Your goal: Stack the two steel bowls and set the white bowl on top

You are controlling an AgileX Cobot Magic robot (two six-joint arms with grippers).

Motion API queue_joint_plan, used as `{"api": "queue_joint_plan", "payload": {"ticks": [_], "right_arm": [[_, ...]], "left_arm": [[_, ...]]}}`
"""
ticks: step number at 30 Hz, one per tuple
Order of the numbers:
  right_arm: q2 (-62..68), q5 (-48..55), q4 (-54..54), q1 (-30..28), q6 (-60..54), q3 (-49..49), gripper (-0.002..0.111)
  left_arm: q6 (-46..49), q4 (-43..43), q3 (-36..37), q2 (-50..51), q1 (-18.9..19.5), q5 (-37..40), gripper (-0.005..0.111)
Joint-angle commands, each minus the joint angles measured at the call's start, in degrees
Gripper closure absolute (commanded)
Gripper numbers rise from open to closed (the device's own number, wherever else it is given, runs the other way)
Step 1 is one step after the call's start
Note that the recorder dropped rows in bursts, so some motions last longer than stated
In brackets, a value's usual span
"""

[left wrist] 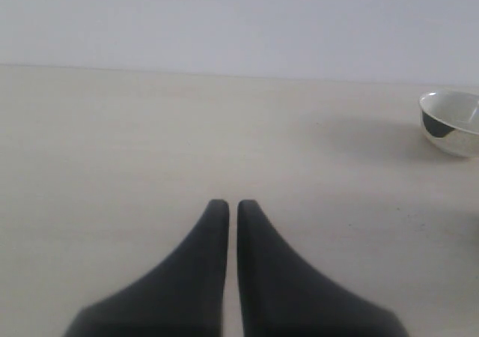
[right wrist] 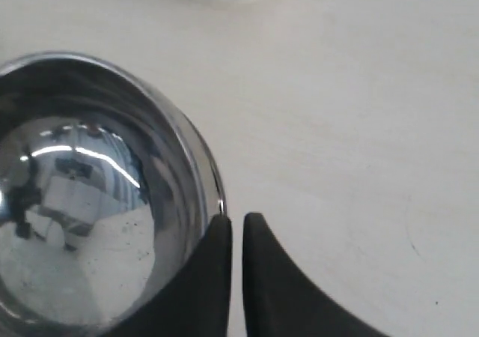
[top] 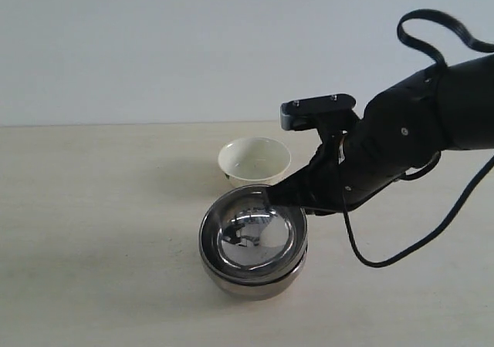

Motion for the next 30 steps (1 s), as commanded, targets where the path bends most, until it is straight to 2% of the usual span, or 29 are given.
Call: {"api": "queue_joint_plan", "payload": {"ticks": [1, 6, 16, 30], "right_arm": [[-3.9, 1.3, 0.1, 0.0, -0.1, -0.6, 0.108], [-4.5, 3.7, 2.0, 0.1, -1.0, -0.2, 0.108], [-2.8, 0.1, 3.4, 0.8, -1.0, 1.7, 0.108], [-2.8, 0.8, 9.8, 0.8, -5.1, 1.7, 0.108]], "left_arm": [[-0.3, 0.0, 0.2, -0.2, -0.3, -0.4, 0.103], [-0.3, 0.0, 0.2, -0.2, -0.3, -0.4, 0.103], [-0.3, 0.0, 0.2, -0.2, -0.3, -0.4, 0.103], [-0.3, 0.0, 0.2, -0.2, -0.3, -0.4, 0.103]]}}
